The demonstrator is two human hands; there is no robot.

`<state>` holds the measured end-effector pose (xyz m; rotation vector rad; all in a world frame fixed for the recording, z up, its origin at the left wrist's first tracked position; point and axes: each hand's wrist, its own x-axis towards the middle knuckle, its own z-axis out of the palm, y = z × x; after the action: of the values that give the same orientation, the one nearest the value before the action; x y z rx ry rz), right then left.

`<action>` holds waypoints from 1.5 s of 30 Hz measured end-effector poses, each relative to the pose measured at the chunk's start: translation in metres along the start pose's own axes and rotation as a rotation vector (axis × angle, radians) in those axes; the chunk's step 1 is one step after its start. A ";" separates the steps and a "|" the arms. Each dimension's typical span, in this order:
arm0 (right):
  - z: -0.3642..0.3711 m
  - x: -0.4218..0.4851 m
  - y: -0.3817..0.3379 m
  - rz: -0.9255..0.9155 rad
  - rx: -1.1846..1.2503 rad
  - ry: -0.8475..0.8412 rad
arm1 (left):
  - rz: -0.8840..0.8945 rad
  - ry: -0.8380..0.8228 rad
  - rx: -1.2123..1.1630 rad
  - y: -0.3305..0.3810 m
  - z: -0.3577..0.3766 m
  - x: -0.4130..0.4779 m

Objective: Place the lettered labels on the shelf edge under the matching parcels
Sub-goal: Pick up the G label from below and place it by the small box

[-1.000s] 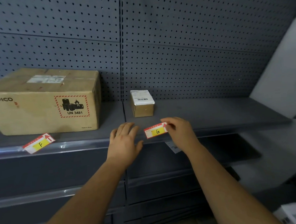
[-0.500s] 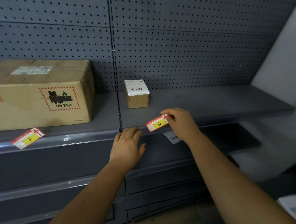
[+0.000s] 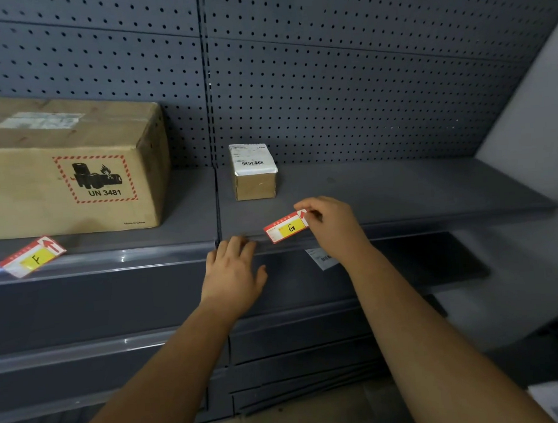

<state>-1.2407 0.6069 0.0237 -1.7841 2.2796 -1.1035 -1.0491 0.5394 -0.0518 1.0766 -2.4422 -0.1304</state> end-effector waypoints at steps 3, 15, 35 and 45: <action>0.001 0.002 0.001 0.007 0.013 0.003 | 0.004 -0.002 0.030 -0.002 0.003 -0.005; 0.001 0.002 0.003 -0.006 0.015 0.018 | -0.032 0.028 0.021 -0.001 0.000 -0.003; 0.006 0.004 0.003 -0.047 -0.013 0.027 | -0.049 -0.030 0.034 0.002 -0.010 0.010; 0.013 0.012 0.001 -0.102 -0.044 -0.001 | -0.029 0.042 0.004 0.003 -0.003 -0.004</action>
<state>-1.2394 0.5900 0.0181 -1.9362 2.2523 -1.0748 -1.0476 0.5450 -0.0502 1.1052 -2.3913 -0.1113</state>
